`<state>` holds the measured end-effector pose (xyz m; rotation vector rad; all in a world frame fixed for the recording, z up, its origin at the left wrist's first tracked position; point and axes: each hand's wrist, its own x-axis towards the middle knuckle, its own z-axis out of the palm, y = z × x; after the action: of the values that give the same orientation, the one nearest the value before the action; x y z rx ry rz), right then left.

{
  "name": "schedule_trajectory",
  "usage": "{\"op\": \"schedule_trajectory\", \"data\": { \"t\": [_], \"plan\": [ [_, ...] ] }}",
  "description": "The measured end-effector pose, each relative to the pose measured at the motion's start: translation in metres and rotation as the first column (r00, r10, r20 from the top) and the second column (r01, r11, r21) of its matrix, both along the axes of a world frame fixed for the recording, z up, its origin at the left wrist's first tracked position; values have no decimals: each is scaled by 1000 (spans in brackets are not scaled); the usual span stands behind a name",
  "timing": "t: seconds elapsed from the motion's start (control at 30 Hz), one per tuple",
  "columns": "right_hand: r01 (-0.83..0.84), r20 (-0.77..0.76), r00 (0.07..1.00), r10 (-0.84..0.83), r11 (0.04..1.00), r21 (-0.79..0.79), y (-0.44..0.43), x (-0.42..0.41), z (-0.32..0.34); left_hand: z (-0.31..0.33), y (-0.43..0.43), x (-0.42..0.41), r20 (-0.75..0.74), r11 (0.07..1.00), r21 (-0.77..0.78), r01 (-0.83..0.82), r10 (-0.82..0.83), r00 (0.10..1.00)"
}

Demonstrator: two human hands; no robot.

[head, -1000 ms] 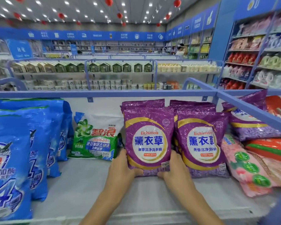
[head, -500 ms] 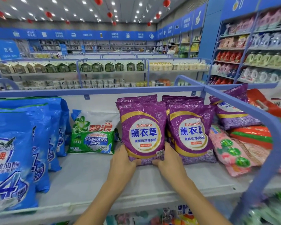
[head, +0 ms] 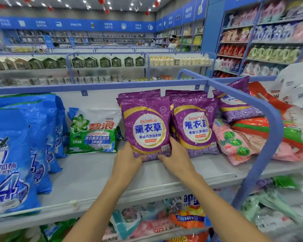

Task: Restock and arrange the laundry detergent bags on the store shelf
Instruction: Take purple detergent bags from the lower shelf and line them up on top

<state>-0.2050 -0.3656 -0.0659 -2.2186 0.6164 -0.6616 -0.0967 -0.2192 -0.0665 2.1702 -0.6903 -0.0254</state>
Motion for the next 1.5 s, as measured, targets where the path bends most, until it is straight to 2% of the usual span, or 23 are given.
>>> {"op": "schedule_trajectory", "data": {
  "t": [0.13, 0.33, 0.5, 0.73, 0.97, 1.17, 1.4, 1.5],
  "plan": [
    [-16, -65, 998, 12, 998, -62, 3, -21, 9, 3, 8, -10, 102, 997, 80, -4, -4, 995],
    [-22, -106, 994, 2, 982, -190, 8, -87, 21, 13, 22, -74, 246, 998, 52, 31, -43, 968],
    [7, -60, 998, -16, 990, -143, -3, -163, 18, 17, 1, -154, 222, 994, 3, 106, -104, 969],
    [137, -45, 989, -140, 989, -57, -56, -269, 9, 13, -73, -250, 234, 945, -27, 327, -312, 921],
    [236, -12, 971, -239, 967, -97, -108, -353, 13, 15, -146, -320, 238, 901, 7, 435, -424, 874],
    [293, -43, 954, -296, 954, -58, -149, -387, 9, 15, -188, -347, 218, 904, 65, 424, -427, 878],
    [320, -27, 947, -321, 947, -41, -218, -368, 14, 21, -254, -324, 258, 954, 36, 297, -296, 920],
    [291, -29, 956, -293, 954, -72, -249, -351, 24, 27, -289, -301, 220, 976, -7, 216, -209, 953]
  ]
}}
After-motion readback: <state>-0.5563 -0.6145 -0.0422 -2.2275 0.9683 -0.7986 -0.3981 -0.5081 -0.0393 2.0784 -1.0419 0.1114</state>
